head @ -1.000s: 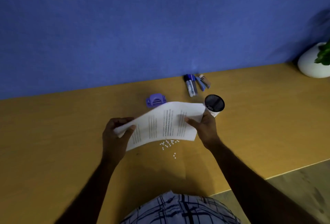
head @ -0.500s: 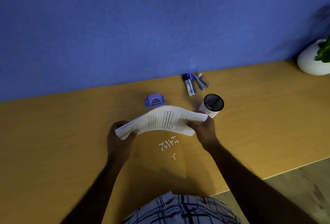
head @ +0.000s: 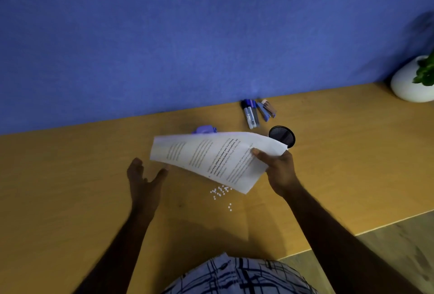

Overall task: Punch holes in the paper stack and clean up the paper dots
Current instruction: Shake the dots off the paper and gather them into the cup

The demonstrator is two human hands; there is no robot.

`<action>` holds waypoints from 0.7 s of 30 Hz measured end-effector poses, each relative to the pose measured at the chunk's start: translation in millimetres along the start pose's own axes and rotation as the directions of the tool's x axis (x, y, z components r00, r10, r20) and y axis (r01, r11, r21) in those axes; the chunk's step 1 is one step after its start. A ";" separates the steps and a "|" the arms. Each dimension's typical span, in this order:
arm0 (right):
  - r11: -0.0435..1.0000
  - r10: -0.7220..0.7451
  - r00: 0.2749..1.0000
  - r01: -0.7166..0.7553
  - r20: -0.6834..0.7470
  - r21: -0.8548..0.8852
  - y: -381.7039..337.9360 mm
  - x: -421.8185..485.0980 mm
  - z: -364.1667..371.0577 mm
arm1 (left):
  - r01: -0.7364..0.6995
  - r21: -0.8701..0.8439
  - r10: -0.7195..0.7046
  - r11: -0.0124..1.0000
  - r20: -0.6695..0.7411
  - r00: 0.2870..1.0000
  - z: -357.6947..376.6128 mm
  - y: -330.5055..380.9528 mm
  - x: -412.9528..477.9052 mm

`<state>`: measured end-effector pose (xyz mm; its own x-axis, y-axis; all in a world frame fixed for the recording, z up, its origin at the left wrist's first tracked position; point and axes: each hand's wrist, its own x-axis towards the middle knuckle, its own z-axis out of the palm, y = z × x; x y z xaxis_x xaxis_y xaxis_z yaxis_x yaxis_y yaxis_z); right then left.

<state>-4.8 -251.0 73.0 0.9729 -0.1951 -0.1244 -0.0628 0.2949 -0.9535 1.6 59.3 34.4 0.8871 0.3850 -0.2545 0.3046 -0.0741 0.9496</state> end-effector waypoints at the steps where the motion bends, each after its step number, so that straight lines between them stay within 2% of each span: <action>1: 0.999 0.020 1.000 -0.020 0.000 0.041 0.7 -1.0 0.3 | 0.058 -0.003 -0.057 0.998 0.042 0.997 1.6 -2.9 -1.9; 3: 0.993 0.050 0.999 -0.051 0.015 0.107 2.8 -3.8 2.0 | 0.130 -0.046 -0.118 0.990 0.206 0.971 6.9 -5.2 -7.4; 5: 0.985 0.067 0.997 -0.073 0.043 0.157 4.4 -8.2 4.9 | 0.176 -0.132 -0.109 0.976 0.406 0.907 14.6 -2.0 -16.8; 7: 0.974 0.079 0.994 -0.094 0.081 0.208 6.3 -12.6 7.6 | 0.179 -0.213 -0.055 0.961 0.485 0.873 23.3 3.6 -24.5; 10: 0.964 0.073 0.988 -0.105 0.137 0.244 8.2 -15.7 9.5 | 0.146 -0.281 -0.034 0.949 0.367 0.930 33.2 13.9 -26.6; 13: 0.963 0.093 0.989 -0.119 0.117 0.242 12.0 -16.3 7.3 | 0.070 -0.259 -0.006 0.963 0.240 0.971 29.7 19.9 -22.6; 18: 0.979 0.186 0.981 -0.190 0.057 0.071 16.4 -18.2 -4.7 | -0.081 -0.172 0.118 0.982 0.216 0.969 16.6 27.3 -21.9; 21: 0.987 0.153 0.987 -0.150 0.049 -0.064 11.7 -16.7 -10.2 | -0.159 -0.106 0.180 0.982 0.232 0.956 8.9 30.1 -20.0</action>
<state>-24.1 -253.8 61.2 0.9614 -0.1019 -0.2555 -0.2221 0.2603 -0.9396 -3.8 41.2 66.5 0.9832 0.1417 -0.1150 0.1213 -0.0370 0.9919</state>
